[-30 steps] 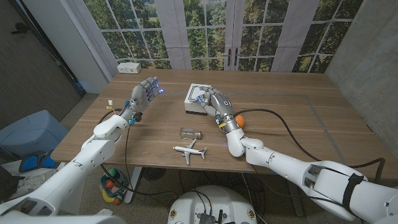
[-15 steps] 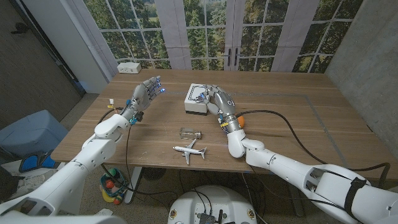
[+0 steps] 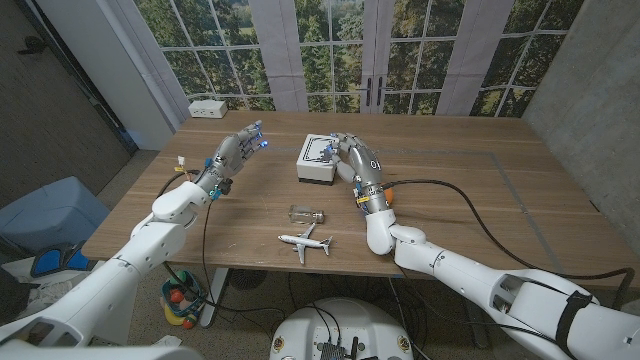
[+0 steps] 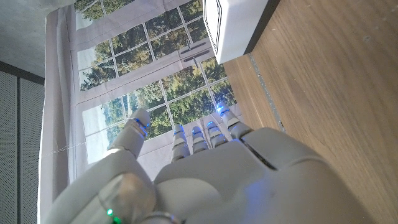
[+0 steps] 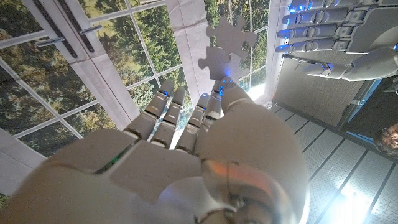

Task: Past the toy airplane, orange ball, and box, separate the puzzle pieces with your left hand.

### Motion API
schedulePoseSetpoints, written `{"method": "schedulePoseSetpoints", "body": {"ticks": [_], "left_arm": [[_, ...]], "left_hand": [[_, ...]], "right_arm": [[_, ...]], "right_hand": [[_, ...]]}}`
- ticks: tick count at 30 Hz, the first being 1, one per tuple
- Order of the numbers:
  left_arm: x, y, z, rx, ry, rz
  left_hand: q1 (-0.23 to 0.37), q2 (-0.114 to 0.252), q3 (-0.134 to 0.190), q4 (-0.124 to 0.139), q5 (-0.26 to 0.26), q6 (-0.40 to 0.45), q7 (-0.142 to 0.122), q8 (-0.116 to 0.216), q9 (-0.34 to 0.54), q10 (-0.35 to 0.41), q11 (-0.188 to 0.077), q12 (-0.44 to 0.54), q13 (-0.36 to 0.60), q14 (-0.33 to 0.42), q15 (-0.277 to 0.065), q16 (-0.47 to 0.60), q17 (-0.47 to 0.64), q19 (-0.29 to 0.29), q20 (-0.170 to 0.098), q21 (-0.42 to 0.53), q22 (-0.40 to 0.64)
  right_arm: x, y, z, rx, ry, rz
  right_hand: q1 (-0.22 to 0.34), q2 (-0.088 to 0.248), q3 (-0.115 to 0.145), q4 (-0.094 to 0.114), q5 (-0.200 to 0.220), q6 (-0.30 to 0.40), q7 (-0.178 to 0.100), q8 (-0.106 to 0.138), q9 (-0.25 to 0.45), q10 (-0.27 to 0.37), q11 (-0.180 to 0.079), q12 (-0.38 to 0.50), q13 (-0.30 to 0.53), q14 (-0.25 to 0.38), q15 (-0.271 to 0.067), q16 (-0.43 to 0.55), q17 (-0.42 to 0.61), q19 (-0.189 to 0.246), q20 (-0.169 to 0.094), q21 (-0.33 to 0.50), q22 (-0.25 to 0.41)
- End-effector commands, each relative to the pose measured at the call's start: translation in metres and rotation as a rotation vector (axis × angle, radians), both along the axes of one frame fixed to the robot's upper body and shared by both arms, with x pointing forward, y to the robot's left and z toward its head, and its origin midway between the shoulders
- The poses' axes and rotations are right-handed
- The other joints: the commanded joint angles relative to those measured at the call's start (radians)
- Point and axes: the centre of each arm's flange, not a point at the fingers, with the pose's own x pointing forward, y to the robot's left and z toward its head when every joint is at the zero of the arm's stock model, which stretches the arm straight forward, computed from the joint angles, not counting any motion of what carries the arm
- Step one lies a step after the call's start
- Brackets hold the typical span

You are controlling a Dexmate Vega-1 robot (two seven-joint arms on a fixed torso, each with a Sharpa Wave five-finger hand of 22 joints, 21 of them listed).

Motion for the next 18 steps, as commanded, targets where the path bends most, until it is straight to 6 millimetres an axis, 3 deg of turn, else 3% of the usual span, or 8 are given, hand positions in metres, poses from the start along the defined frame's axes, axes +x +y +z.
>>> {"method": "schedulePoseSetpoints", "body": {"ticks": [1, 9, 11, 18], "left_arm": [[-0.008, -0.007, 0.01, 0.124, -0.03, 0.027], [-0.018, -0.014, 0.023, 0.284, -0.091, 0.101], [-0.02, -0.016, 0.026, 0.314, -0.103, 0.117], [-0.029, -0.023, 0.034, 0.375, -0.156, 0.179]], "left_hand": [[0.052, -0.015, 0.016, -0.004, 0.019, -0.016, -0.036, -0.001, 0.006, -0.032, 0.001, -0.003, 0.006, -0.031, -0.02, -0.005, 0.001, -0.005, 0.011, -0.021, 0.005], [0.114, -0.051, 0.026, -0.003, 0.035, -0.032, -0.07, 0.005, 0.009, -0.095, 0.007, -0.006, 0.009, -0.086, 0.014, -0.007, 0.003, -0.028, 0.039, -0.062, 0.007], [0.129, -0.064, 0.026, -0.002, 0.035, -0.011, -0.082, 0.015, 0.011, -0.098, 0.005, -0.001, 0.009, -0.087, 0.024, -0.003, 0.003, -0.024, 0.052, -0.069, 0.007], [0.18, -0.112, 0.022, -0.001, 0.017, 0.082, -0.084, 0.05, 0.015, -0.079, -0.004, 0.014, 0.009, -0.059, 0.049, 0.008, 0.004, 0.021, 0.073, -0.081, 0.009]], "right_arm": [[-0.009, -0.006, 0.006, 0.058, -0.027, 0.017], [-0.016, -0.009, 0.013, 0.104, -0.035, 0.064], [-0.018, -0.009, 0.015, 0.121, -0.037, 0.076], [-0.025, -0.01, 0.022, 0.163, -0.036, 0.122]], "right_hand": [[-0.007, 0.01, 0.011, 0.01, 0.01, -0.016, 0.004, 0.019, 0.034, 0.0, -0.005, 0.003, 0.009, 0.007, -0.18, -0.005, 0.002, -0.012, -0.114, 0.008, 0.006], [-0.013, 0.011, 0.022, 0.023, 0.015, -0.032, 0.007, 0.05, 0.086, 0.009, -0.006, 0.008, 0.023, 0.006, -0.179, -0.008, 0.009, -0.018, -0.114, 0.013, 0.007], [-0.016, 0.011, 0.024, 0.026, 0.016, -0.036, 0.01, 0.058, 0.099, 0.01, -0.006, 0.009, 0.027, 0.007, -0.181, -0.007, 0.011, -0.022, -0.113, 0.013, 0.006], [-0.042, 0.013, 0.036, 0.057, 0.022, -0.06, 0.014, 0.092, 0.159, 0.007, -0.003, 0.012, 0.049, 0.007, -0.171, -0.014, 0.015, -0.036, -0.101, 0.017, 0.006]]}}
